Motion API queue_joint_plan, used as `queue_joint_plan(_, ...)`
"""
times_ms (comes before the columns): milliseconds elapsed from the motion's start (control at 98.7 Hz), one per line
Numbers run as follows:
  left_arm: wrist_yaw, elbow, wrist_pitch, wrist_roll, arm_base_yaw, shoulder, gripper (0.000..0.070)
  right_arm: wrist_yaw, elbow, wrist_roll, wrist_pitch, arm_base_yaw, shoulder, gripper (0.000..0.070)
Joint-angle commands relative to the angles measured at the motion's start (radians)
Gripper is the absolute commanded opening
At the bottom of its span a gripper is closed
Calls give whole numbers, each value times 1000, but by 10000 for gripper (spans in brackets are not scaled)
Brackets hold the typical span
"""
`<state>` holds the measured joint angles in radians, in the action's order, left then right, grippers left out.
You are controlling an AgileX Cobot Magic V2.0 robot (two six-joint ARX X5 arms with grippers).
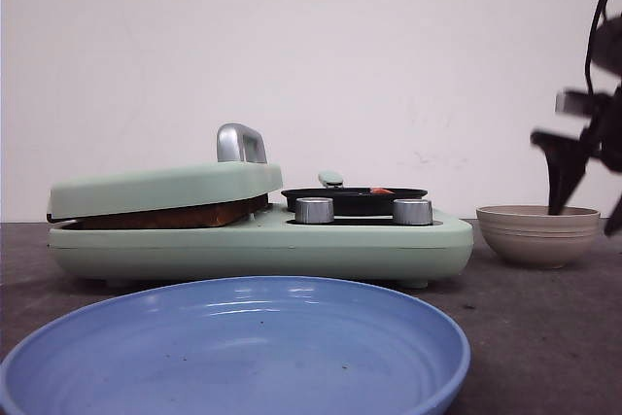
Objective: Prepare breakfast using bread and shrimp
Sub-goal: 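Carry the empty bowl back and lower it onto the table, then open the right gripper and raise it away from the bowl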
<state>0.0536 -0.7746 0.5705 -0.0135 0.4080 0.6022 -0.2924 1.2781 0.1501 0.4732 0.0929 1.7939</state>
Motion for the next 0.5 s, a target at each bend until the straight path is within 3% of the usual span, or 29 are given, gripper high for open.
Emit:
queue_joint_plan(0,-1,-8,-13,-2,5,5,429,-39,14,25,-11,3,-45,428)
queue_joint_plan(203,-1,-8,-17,-2,5,5,429,-206,14,56,-2,-6,-221,415)
queue_joint_plan(324,-1,-8,-18,-3,5,5,429,-245,14,55,3,-31,-338,401)
queue_joint_plan(415,-1,-8,-17,-16,5,5,429,-245,14,48,10,-49,-425,325)
queue_joint_plan(486,-2,-8,-18,-25,5,5,429,-246,14,39,15,-63,-488,213)
